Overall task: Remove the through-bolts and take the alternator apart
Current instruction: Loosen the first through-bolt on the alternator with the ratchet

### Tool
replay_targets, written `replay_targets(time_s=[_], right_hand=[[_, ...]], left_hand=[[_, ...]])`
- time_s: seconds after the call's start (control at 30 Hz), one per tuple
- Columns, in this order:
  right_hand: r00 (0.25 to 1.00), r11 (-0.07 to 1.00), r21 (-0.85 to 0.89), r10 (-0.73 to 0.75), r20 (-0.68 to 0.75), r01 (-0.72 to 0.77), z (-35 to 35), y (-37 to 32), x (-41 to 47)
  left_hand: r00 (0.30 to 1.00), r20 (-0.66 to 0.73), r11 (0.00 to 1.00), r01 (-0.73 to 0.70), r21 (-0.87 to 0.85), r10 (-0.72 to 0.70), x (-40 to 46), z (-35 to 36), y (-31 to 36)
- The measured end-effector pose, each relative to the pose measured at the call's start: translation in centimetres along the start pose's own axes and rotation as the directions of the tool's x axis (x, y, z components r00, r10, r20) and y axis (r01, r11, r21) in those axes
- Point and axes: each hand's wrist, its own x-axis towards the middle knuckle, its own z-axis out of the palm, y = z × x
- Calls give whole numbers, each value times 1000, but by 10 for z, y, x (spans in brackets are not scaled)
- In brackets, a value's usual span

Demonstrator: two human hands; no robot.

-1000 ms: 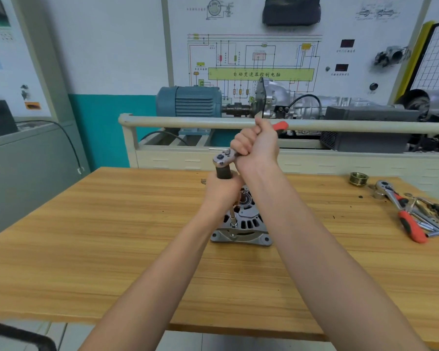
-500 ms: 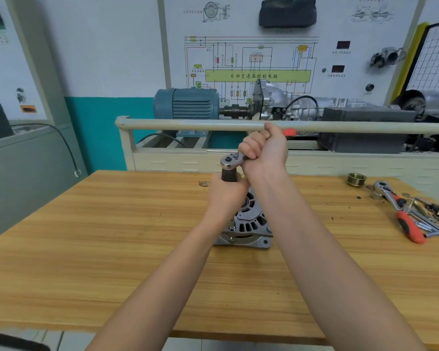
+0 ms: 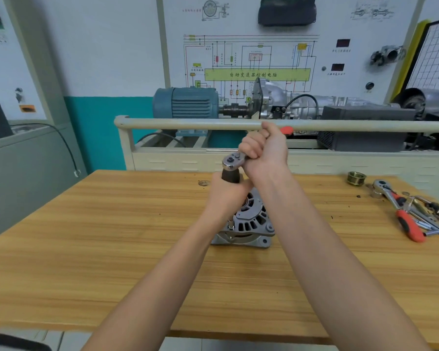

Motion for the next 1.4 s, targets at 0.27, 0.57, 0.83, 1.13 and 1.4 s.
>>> replay_targets(time_s=[0.27, 0.57, 0.83, 1.13, 1.4], right_hand=[[860, 846, -333, 486, 155, -418, -1, -20, -1], [994, 992, -66, 105, 14, -104, 1, -4, 2], [950, 951, -122, 297, 99, -285, 1, -8, 1], [969, 962, -168, 231, 88, -214, 1, -11, -1], [981, 979, -93, 187, 57, -182, 5, 1, 4]], left_hand=[[782, 622, 970, -171, 172, 27, -3, -22, 3], [997, -81, 996, 0, -87, -8, -4, 6, -4], [897, 434, 991, -120, 59, 83, -2, -18, -1], [995, 37, 994, -92, -59, 94, -6, 6, -14], [962, 273, 999, -10, 46, -3, 2, -15, -2]])
